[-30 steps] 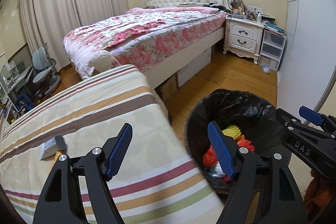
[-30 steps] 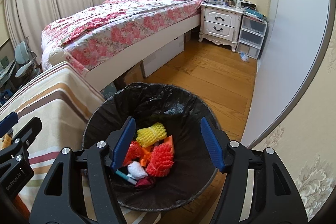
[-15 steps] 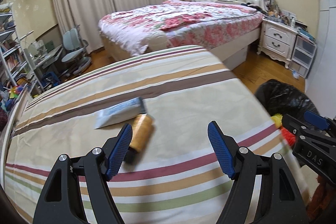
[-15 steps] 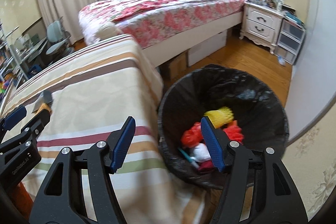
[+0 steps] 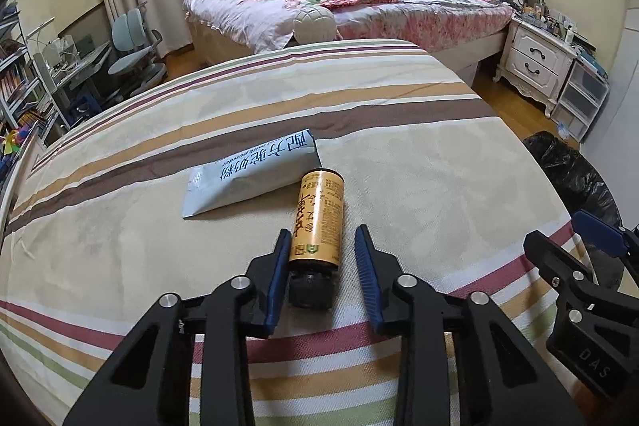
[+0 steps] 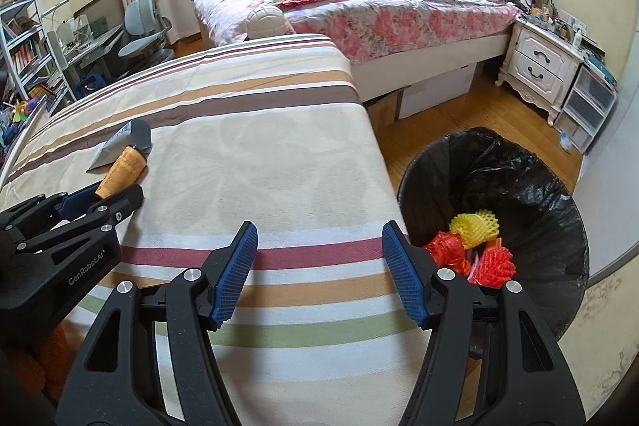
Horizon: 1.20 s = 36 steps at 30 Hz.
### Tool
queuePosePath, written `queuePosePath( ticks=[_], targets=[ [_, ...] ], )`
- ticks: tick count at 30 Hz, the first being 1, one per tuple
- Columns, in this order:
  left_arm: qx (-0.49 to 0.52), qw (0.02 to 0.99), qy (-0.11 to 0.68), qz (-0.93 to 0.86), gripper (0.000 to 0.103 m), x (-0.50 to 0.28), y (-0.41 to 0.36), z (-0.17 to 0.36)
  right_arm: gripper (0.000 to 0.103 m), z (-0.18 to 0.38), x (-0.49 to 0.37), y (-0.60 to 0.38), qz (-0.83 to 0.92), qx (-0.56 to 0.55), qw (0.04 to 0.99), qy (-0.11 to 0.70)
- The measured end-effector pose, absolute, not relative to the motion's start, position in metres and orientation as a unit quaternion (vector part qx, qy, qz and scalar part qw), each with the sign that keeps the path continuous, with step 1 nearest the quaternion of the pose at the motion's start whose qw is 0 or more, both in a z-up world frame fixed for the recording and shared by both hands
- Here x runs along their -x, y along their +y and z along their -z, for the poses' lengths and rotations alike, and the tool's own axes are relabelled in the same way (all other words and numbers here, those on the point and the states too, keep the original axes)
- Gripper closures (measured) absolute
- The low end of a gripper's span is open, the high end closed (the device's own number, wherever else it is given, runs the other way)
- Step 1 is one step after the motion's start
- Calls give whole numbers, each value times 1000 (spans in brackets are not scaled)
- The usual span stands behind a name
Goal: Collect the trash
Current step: 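Close the left tool on the gold bottle and lift it, then grasp the white milk-powder tube with the right tool while the left tool holds the bottle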
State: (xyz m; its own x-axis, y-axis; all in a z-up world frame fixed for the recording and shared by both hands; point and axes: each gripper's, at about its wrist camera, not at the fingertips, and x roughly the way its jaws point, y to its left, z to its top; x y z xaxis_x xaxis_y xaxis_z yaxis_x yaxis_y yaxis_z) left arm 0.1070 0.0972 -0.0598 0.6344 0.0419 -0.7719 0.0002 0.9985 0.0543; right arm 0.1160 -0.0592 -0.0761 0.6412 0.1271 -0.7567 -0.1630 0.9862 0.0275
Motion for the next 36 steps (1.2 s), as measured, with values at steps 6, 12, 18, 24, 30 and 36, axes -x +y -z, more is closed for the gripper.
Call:
queuePosePath(
  ticks=[6, 12, 18, 24, 30, 36],
  targets=[
    [-22, 906, 422, -5, 78, -98, 102, 59, 40, 79, -118, -44, -94, 41, 901, 422],
    [-16, 908, 419, -24, 78, -77, 129, 59, 37, 81, -117, -21, -119, 70, 896, 422],
    [4, 903, 423, -74, 78, -59, 182, 61, 33, 82, -126, 9, -151, 86, 888, 425],
    [25, 899, 423, -112, 78, -50, 221, 60, 28, 83, -137, 40, -181, 100, 880, 428],
    [44, 896, 423, -128, 78, -49, 244, 61, 26, 83, -150, 76, -214, 119, 871, 426],
    [53, 896, 422, -129, 78, -49, 253, 62, 22, 82, -165, 94, -234, 129, 864, 428]
  ],
)
